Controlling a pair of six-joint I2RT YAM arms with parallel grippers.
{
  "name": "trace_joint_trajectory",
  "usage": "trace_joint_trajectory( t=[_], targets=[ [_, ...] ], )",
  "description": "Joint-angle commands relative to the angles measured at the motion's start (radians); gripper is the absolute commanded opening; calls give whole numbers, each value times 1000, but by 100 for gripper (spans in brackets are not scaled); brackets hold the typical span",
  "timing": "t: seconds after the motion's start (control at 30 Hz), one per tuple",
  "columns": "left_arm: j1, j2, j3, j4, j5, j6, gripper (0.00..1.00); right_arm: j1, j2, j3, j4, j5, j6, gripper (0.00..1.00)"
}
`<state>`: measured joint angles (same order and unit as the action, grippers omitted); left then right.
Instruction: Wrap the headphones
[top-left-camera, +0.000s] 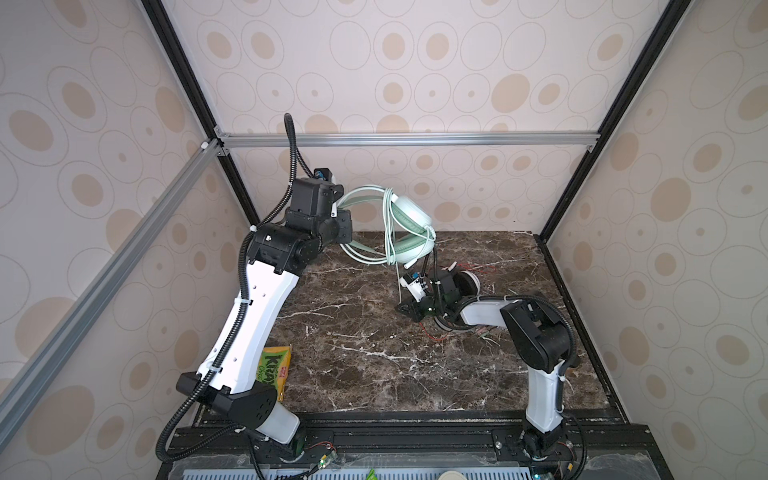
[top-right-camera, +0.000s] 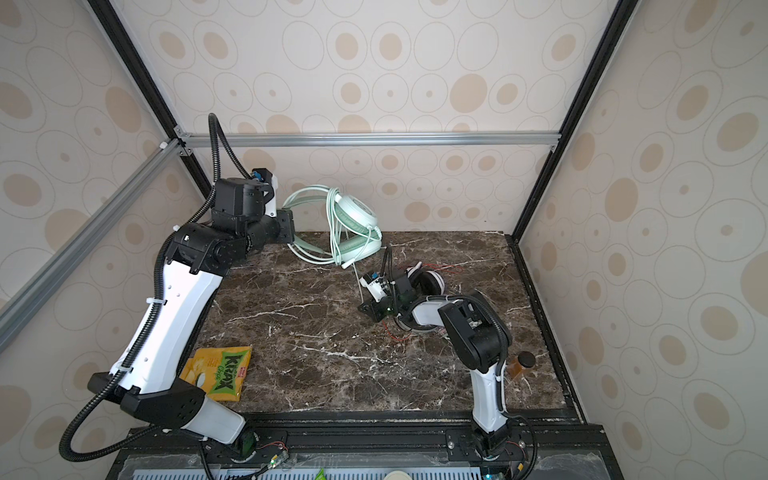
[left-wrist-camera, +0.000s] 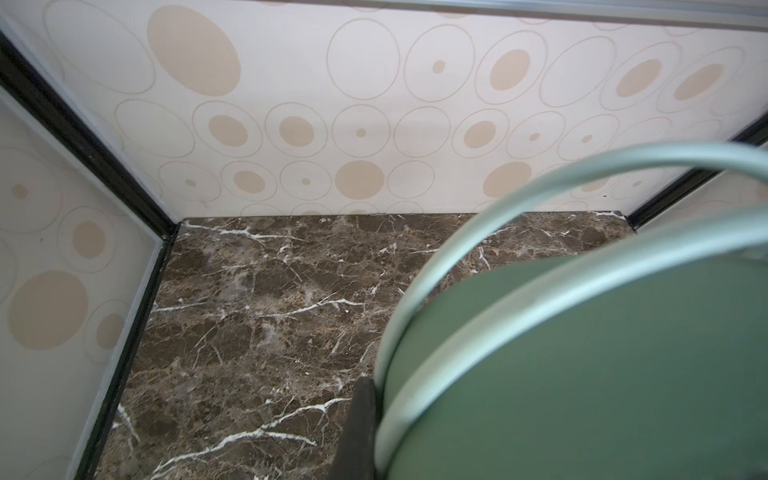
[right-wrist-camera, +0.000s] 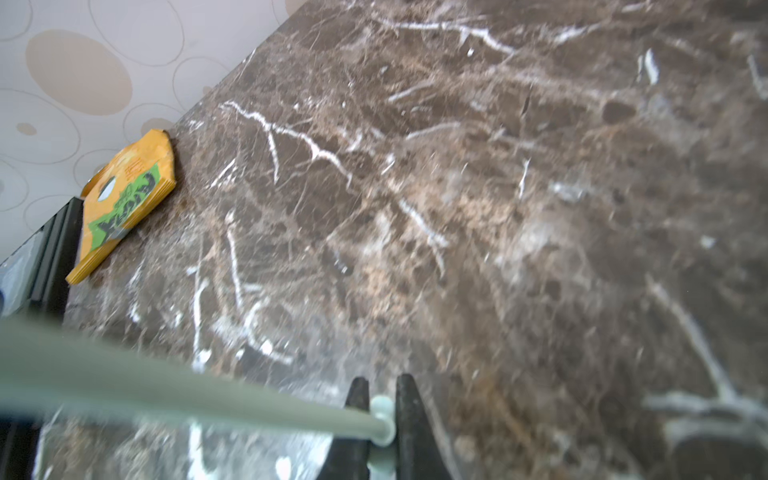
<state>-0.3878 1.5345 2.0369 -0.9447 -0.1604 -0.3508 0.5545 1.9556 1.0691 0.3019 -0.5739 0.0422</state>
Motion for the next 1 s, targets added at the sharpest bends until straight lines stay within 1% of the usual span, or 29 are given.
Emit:
trace_joint_trajectory(
  t=[0.0,0.2,0.33,0.5,0.7,0.83,0.97],
  targets=[
    [28,-10,38,113,-47,-140,0,48,-99,-27,-148,30,-46,0],
    [71,32,21,126,-65,-226,0,170,-244,-63,-392,175,-130,0],
    [88,60,-5,134,-104,-255,0,279,-353,-93,-497,324,-171,0],
    [93,78,-44,147,-167,-242,0,376,-492,-90,-637,543,-200,0],
    [93,70,-144,172,-252,-203,0,468,-590,26,-852,806,-290,0],
    [80,50,-256,195,-321,-165,0,500,-600,152,-976,918,-385,0],
    [36,19,-378,222,-383,-114,0,513,-564,300,-1088,1003,-492,0]
  ],
)
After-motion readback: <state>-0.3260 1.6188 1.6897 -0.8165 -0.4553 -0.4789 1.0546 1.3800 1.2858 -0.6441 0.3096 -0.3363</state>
